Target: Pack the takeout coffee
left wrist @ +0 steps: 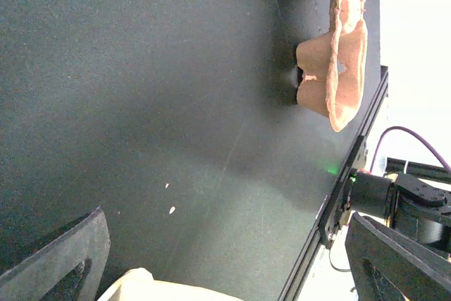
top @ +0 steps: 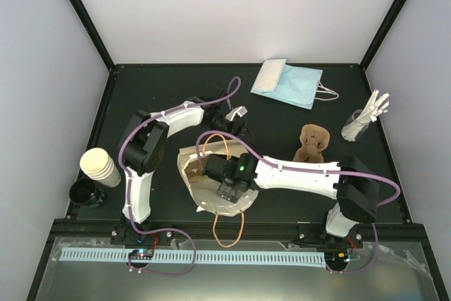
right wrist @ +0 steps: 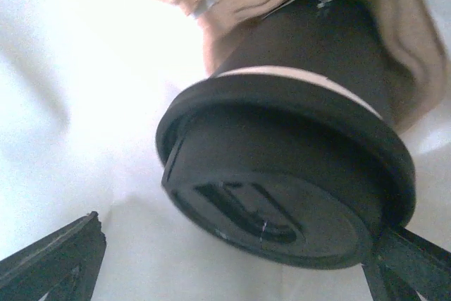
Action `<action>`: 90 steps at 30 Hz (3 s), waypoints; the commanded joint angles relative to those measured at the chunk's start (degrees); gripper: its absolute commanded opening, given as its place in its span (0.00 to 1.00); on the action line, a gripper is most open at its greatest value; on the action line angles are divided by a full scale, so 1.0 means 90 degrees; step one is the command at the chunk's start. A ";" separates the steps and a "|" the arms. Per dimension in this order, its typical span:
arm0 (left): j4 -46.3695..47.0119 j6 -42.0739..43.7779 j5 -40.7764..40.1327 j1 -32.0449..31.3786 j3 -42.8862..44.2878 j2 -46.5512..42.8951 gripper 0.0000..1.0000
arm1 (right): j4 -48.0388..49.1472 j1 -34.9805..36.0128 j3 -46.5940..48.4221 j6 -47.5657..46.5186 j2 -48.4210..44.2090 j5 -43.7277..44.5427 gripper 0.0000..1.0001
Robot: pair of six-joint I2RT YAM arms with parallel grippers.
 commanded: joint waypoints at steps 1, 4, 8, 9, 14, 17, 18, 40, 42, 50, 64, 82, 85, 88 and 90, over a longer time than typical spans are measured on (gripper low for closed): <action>-0.0379 0.0083 0.0341 -0.0033 0.0471 0.0177 0.94 | -0.0952 -0.0080 0.0247 -0.0234 0.0069 -0.1007 1.00; -0.0523 0.0143 0.0328 0.0033 0.0650 0.0225 0.95 | -0.1203 -0.0085 0.0597 -0.0345 0.0085 -0.1059 1.00; -0.0682 0.0215 0.0323 0.0223 0.0875 0.0199 0.97 | -0.1689 -0.0084 0.1023 -0.0448 0.0091 -0.0969 1.00; -0.0740 0.0238 0.0321 0.0265 0.0941 0.0202 0.98 | -0.1820 -0.0087 0.1118 -0.0448 0.0082 -0.0929 1.00; -0.1008 0.0365 0.0265 0.0620 0.1344 0.0283 0.99 | -0.2134 -0.0188 0.1555 -0.0459 0.0009 -0.0766 1.00; -0.0996 0.0347 0.0277 0.0891 0.1512 0.0280 0.99 | -0.2151 -0.0337 0.1776 -0.0547 0.0049 -0.0784 0.99; -0.0994 0.0338 0.0265 0.0988 0.1569 0.0258 0.99 | -0.2132 -0.0406 0.1844 -0.0575 0.0078 -0.0795 0.98; 0.0180 -0.0569 -0.0336 0.2923 0.0719 -0.2338 0.99 | -0.1808 -0.1406 0.4118 -0.1212 0.1399 -0.0872 0.84; 0.0153 -0.0476 -0.0650 0.2959 0.0482 -0.2793 0.99 | -0.1784 -0.1411 0.4356 -0.1241 0.1443 -0.0830 0.85; 0.0197 -0.0274 -0.1553 0.2962 -0.0799 -0.4786 0.99 | -0.1634 -0.1414 0.4779 -0.1365 0.1302 -0.0860 0.87; 0.0204 0.0225 -0.1918 0.2954 -0.2485 -0.7639 0.99 | -0.1366 -0.1419 0.5428 -0.1154 0.0816 -0.0981 0.88; 0.0048 0.0739 -0.1488 0.2839 -0.2985 -0.7522 0.99 | -0.0388 -0.1390 0.3968 -0.1020 -0.0692 0.1222 0.97; 0.0072 0.0745 -0.1439 0.2802 -0.2934 -0.7572 0.99 | -0.0131 -0.1375 0.3360 -0.1276 -0.0901 0.1416 0.99; 0.0068 0.0755 -0.1423 0.2787 -0.2882 -0.7596 0.99 | 0.0426 -0.1353 0.2601 -0.1554 -0.1421 0.1386 1.00; 0.0079 0.0765 -0.1394 0.2761 -0.2852 -0.7588 0.99 | 0.0751 -0.1351 0.2206 -0.1676 -0.1725 0.1485 1.00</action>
